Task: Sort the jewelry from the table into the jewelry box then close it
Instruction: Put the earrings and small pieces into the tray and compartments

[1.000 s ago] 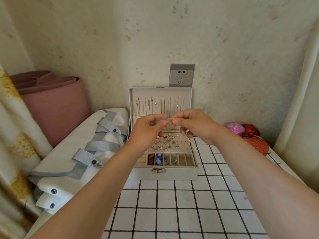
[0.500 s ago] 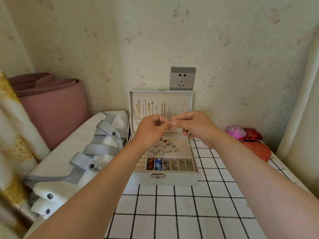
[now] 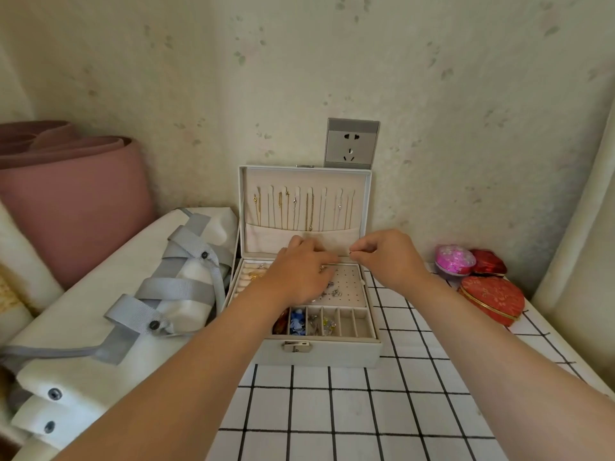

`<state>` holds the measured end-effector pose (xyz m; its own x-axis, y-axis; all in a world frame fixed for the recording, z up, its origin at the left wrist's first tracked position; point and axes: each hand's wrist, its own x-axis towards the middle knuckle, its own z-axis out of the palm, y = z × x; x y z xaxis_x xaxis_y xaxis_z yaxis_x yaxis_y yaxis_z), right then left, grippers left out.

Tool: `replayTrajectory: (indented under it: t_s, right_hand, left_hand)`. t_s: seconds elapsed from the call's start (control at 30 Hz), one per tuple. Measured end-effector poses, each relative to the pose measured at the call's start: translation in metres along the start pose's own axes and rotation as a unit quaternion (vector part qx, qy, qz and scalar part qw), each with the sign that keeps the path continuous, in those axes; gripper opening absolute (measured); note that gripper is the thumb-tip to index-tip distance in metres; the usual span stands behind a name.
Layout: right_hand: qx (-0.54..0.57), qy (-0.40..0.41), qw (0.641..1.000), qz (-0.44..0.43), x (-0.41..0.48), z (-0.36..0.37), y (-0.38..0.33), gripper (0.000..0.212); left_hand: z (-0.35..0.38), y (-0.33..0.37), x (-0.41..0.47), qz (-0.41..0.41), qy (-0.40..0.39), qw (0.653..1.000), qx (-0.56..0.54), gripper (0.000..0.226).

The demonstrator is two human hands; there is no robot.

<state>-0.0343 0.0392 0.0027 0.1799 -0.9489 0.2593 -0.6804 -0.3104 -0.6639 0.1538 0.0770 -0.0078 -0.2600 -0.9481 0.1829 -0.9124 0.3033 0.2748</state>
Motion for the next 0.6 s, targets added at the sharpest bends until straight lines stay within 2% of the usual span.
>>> replayTrajectory:
  t_s: [0.2,0.3,0.43,0.6]
  right_hand:
    - [-0.086,-0.013,0.996,-0.013,-0.004,0.011,-0.002,0.011]
    - [-0.121,-0.008,0.992,-0.035,-0.007,0.017,-0.005,0.010]
    - [-0.173,0.005,0.983,-0.055,-0.010,0.023,-0.009,0.012]
    - [-0.210,0.020,0.974,-0.083,-0.013,0.025,-0.012,0.013]
  left_hand:
    - [-0.001,-0.007,0.000,-0.009,-0.013,0.997,-0.070,0.026]
    - [-0.003,-0.009,0.000,-0.007,0.007,0.995,-0.103,0.027]
    - [-0.006,-0.011,-0.001,0.018,0.050,0.993,-0.101,0.035]
    - [-0.004,-0.007,-0.005,0.022,0.040,0.997,-0.056,0.031]
